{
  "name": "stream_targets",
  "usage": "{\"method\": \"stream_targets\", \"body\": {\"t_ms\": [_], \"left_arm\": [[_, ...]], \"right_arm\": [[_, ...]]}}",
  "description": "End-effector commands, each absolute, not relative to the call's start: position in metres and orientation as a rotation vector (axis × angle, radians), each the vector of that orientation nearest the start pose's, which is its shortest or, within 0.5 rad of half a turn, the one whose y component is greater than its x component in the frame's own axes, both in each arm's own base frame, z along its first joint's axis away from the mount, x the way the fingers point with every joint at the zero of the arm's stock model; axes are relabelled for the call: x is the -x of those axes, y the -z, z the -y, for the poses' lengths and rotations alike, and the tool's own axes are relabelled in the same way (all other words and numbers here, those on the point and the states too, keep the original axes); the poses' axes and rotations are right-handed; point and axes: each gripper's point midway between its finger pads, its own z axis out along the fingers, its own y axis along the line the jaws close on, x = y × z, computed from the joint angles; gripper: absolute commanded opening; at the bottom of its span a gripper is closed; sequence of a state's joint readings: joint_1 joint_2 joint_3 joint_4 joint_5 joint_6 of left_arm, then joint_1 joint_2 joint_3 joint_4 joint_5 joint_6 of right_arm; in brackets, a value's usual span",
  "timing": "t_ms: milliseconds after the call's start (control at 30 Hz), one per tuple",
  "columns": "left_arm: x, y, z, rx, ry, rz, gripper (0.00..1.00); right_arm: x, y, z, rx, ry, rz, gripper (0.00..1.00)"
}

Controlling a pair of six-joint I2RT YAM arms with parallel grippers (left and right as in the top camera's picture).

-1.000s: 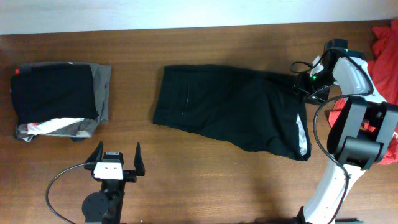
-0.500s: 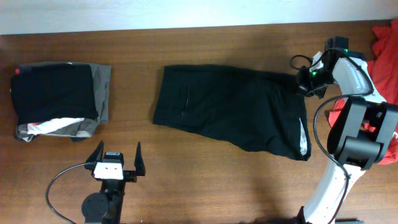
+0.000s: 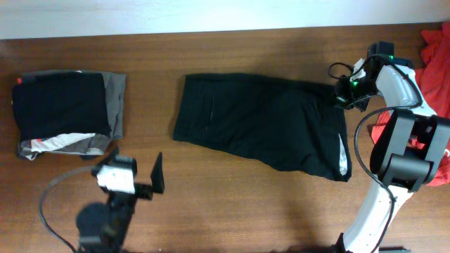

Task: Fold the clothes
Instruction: 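Move the left gripper to the top left corner of the shorts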

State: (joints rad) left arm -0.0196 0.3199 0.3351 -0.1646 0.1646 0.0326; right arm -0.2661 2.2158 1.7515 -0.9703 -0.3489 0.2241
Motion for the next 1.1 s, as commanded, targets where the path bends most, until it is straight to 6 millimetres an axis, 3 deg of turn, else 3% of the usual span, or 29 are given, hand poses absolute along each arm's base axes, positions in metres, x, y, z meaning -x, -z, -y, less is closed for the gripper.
{"method": "stream_targets", "body": {"t_ms": [0,100,233,367,467,533,567,600,833,933,1067], "left_arm": [[-0.280,-0.252,0.047,-0.209,0.220,-1.802,0.99],[-0.316,-0.257,0.059,-0.252,0.301,-1.972,0.99],[-0.376,-0.247,0.071,-0.281,0.404,-2.206,0.99],[-0.438,-0.238,0.101,-0.357,0.633,-2.251,0.99],[-0.477,-0.215,0.111,-0.377,0.712,-2.262,0.98],[-0.496,-0.192,0.116,-0.388,0.755,-2.265,0.73],[-0.502,-0.181,0.116,-0.387,0.759,-2.269,0.64],[-0.508,-0.165,0.116,-0.382,0.762,-2.285,0.63],[-0.529,-0.080,0.116,-0.334,0.797,-2.369,0.63],[-0.536,-0.061,0.117,-0.257,0.831,-2.386,0.63],[-0.540,-0.058,0.118,-0.248,0.834,-2.376,0.63]], "right_arm": [[-0.454,-0.032,0.066,-0.680,-0.508,-2.885,0.04],[-0.454,-0.032,0.066,-0.681,-0.508,-2.885,0.04],[-0.453,-0.031,0.069,-0.684,-0.481,-2.890,0.04],[-0.453,-0.031,0.068,-0.683,-0.481,-2.891,0.04],[-0.452,-0.030,0.068,-0.685,-0.482,-2.893,0.04],[-0.452,-0.030,0.068,-0.686,-0.483,-2.896,0.04],[-0.451,-0.030,0.068,-0.686,-0.483,-2.897,0.04],[-0.451,-0.030,0.068,-0.686,-0.482,-2.897,0.04],[-0.451,-0.030,0.068,-0.686,-0.483,-2.897,0.05],[-0.451,-0.030,0.068,-0.686,-0.482,-2.897,0.05],[-0.451,-0.029,0.071,-0.690,-0.450,-2.902,0.05]]}}
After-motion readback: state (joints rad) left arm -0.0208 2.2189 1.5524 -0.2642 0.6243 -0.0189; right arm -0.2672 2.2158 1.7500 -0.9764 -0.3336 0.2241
